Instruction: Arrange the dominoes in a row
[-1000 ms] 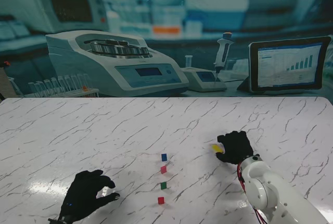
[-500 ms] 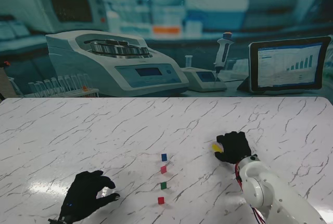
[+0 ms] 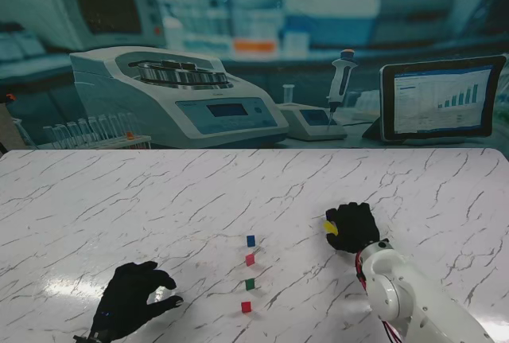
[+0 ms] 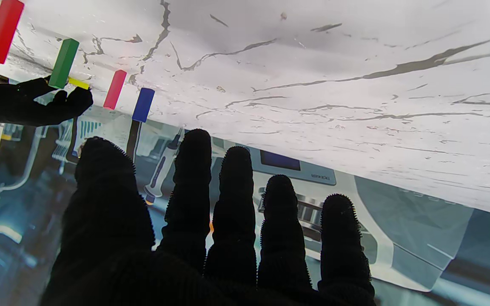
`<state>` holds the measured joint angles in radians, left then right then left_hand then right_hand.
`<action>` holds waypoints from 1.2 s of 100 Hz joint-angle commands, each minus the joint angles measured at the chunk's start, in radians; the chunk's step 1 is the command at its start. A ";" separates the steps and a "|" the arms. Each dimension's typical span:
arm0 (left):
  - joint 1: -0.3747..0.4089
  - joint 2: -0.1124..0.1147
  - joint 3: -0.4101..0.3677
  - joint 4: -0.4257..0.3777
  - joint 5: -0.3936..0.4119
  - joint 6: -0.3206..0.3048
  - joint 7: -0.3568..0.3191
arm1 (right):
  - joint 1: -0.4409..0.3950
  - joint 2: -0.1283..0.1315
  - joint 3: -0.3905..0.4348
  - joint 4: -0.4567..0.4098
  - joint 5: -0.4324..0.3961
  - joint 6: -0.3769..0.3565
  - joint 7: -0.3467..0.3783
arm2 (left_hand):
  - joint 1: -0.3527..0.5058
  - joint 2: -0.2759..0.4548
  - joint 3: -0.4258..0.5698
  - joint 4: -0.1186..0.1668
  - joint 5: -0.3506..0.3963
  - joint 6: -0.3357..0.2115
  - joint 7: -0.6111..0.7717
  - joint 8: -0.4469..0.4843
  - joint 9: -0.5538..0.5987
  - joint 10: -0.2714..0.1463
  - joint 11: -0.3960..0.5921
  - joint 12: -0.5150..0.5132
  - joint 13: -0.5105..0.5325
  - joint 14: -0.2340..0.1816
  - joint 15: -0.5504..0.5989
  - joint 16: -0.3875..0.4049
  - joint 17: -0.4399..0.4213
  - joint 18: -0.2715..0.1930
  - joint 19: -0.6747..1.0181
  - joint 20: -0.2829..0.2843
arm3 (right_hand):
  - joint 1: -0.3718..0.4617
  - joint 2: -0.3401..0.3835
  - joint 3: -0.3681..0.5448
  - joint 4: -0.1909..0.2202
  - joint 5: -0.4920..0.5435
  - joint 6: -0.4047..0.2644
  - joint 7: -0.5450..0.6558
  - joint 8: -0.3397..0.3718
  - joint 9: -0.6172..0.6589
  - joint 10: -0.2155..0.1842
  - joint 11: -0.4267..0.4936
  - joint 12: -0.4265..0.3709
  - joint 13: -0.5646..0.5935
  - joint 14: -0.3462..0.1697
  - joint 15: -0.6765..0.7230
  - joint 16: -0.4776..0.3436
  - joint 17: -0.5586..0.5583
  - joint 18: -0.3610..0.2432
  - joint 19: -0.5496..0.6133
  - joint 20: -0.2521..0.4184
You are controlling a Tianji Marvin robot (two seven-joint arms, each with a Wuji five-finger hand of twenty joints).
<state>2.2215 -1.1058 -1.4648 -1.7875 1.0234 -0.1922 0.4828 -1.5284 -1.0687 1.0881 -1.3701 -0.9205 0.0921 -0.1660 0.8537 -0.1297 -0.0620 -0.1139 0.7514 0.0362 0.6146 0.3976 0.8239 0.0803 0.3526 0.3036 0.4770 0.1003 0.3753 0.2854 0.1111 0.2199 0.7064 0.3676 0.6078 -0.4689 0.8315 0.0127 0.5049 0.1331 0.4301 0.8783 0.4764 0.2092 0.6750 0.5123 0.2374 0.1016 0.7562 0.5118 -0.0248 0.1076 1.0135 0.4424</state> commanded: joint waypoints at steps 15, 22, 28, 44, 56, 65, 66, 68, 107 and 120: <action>0.004 -0.005 0.004 0.005 -0.005 -0.025 -0.007 | -0.029 -0.010 -0.016 0.028 0.004 0.000 0.004 | 0.009 0.005 -0.011 -0.005 0.012 -0.035 0.017 0.007 0.017 -0.032 0.018 0.017 0.022 -0.030 0.011 0.018 -0.001 -0.015 0.037 0.014 | 0.108 -0.067 0.038 -0.080 -0.003 -0.075 0.287 0.016 0.074 -0.093 0.159 0.081 0.045 -0.029 0.059 0.015 0.013 0.047 0.052 -0.004; 0.003 -0.005 0.005 0.006 -0.006 -0.025 -0.007 | -0.031 -0.010 -0.016 0.027 0.004 0.003 -0.001 | 0.010 0.006 -0.011 -0.005 0.013 -0.036 0.018 0.007 0.017 -0.031 0.018 0.017 0.022 -0.030 0.011 0.018 -0.001 -0.016 0.037 0.015 | 0.141 -0.079 0.038 -0.087 -0.018 -0.092 0.385 -0.021 0.095 -0.099 0.177 0.102 0.062 -0.033 0.073 0.021 0.021 0.045 0.063 -0.006; 0.003 -0.005 0.006 0.007 -0.007 -0.025 -0.007 | -0.031 -0.011 -0.017 0.029 0.003 0.006 -0.006 | 0.010 0.008 -0.011 -0.005 0.012 -0.035 0.018 0.007 0.018 -0.031 0.018 0.017 0.021 -0.030 0.011 0.017 -0.001 -0.016 0.037 0.015 | 0.165 -0.090 0.038 -0.093 -0.026 -0.112 0.467 -0.038 0.117 -0.105 0.194 0.123 0.078 -0.037 0.083 0.026 0.026 0.045 0.070 -0.008; 0.000 -0.006 0.007 0.009 -0.008 -0.024 -0.005 | -0.023 -0.015 -0.026 0.045 0.008 0.002 -0.032 | 0.010 0.013 -0.011 -0.006 0.013 -0.035 0.019 0.006 0.017 -0.030 0.018 0.017 0.021 -0.030 0.011 0.018 0.000 -0.015 0.038 0.015 | 0.200 -0.085 0.040 -0.096 0.002 -0.148 0.546 -0.056 0.164 -0.119 0.206 0.137 0.109 -0.046 0.092 0.028 0.026 0.047 0.073 -0.013; -0.004 -0.006 0.010 0.013 -0.009 -0.024 -0.004 | -0.022 -0.016 -0.030 0.050 0.005 -0.007 -0.049 | 0.012 0.017 -0.011 -0.006 0.015 -0.034 0.020 0.006 0.019 -0.028 0.018 0.017 0.021 -0.029 0.011 0.018 0.001 -0.012 0.041 0.016 | 0.216 -0.083 0.049 -0.095 0.032 -0.184 0.603 -0.029 0.189 -0.131 0.214 0.144 0.126 -0.051 0.094 0.028 0.028 0.050 0.074 -0.015; -0.005 -0.006 0.010 0.013 -0.010 -0.025 -0.005 | -0.024 -0.017 -0.030 0.047 0.003 -0.010 -0.059 | 0.015 0.021 -0.011 -0.006 0.015 -0.035 0.020 0.006 0.019 -0.028 0.019 0.017 0.021 -0.030 0.012 0.018 0.000 -0.012 0.042 0.017 | 0.227 -0.085 0.057 -0.096 0.041 -0.198 0.651 0.001 0.198 -0.136 0.219 0.149 0.133 -0.050 0.094 0.027 0.030 0.051 0.076 -0.016; -0.005 -0.006 0.010 0.013 -0.010 -0.025 -0.005 | -0.024 -0.017 -0.030 0.046 0.003 -0.010 -0.060 | 0.015 0.021 -0.011 -0.006 0.015 -0.036 0.019 0.005 0.019 -0.029 0.019 0.017 0.022 -0.030 0.012 0.018 0.000 -0.012 0.043 0.017 | 0.228 -0.087 0.059 -0.097 0.041 -0.199 0.658 0.006 0.198 -0.136 0.221 0.150 0.134 -0.049 0.095 0.027 0.031 0.052 0.076 -0.017; -0.005 -0.006 0.010 0.013 -0.010 -0.025 -0.005 | -0.025 -0.017 -0.029 0.045 0.002 -0.010 -0.061 | 0.017 0.020 -0.010 -0.006 0.016 -0.036 0.020 0.006 0.020 -0.027 0.019 0.017 0.022 -0.030 0.012 0.018 0.000 -0.012 0.043 0.017 | 0.229 -0.088 0.061 -0.098 0.041 -0.202 0.668 0.012 0.197 -0.138 0.223 0.153 0.135 -0.049 0.095 0.027 0.031 0.053 0.076 -0.017; -0.005 -0.006 0.011 0.016 -0.012 -0.023 -0.003 | -0.041 -0.021 -0.014 0.021 -0.009 -0.026 -0.098 | 0.055 0.027 -0.021 -0.026 0.021 -0.042 0.026 -0.007 0.023 -0.026 0.021 0.017 0.023 -0.031 0.014 0.018 0.000 -0.013 0.043 0.018 | 0.234 -0.108 0.100 -0.114 0.014 -0.242 0.821 0.114 0.176 -0.156 0.327 0.247 0.140 -0.051 0.116 0.036 0.024 0.054 0.081 -0.026; -0.006 -0.006 0.011 0.016 -0.012 -0.023 -0.004 | -0.046 -0.023 -0.009 0.014 -0.010 -0.027 -0.111 | 0.064 0.027 -0.025 -0.031 0.021 -0.046 0.029 -0.012 0.024 -0.026 0.021 0.016 0.023 -0.030 0.014 0.018 -0.001 -0.014 0.043 0.018 | 0.232 -0.109 0.101 -0.116 0.015 -0.245 0.834 0.121 0.175 -0.157 0.341 0.259 0.140 -0.051 0.120 0.039 0.022 0.054 0.081 -0.027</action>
<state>2.2100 -1.1065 -1.4568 -1.7738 1.0157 -0.1925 0.4879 -1.5541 -1.0834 1.0849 -1.3605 -0.9302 0.0692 -0.2796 0.8880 -0.1279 -0.0648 -0.1139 0.7587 0.0250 0.6266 0.3976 0.8258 0.0798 0.3562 0.3088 0.4770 0.1002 0.3753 0.2854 0.1119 0.2199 0.7171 0.3681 0.7844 -0.5905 0.9089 -0.0885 0.4621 -0.0386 1.1324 0.9834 0.6333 0.0697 0.9880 0.7564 0.3622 0.0689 0.8520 0.5346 0.0116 0.1075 1.0759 0.4297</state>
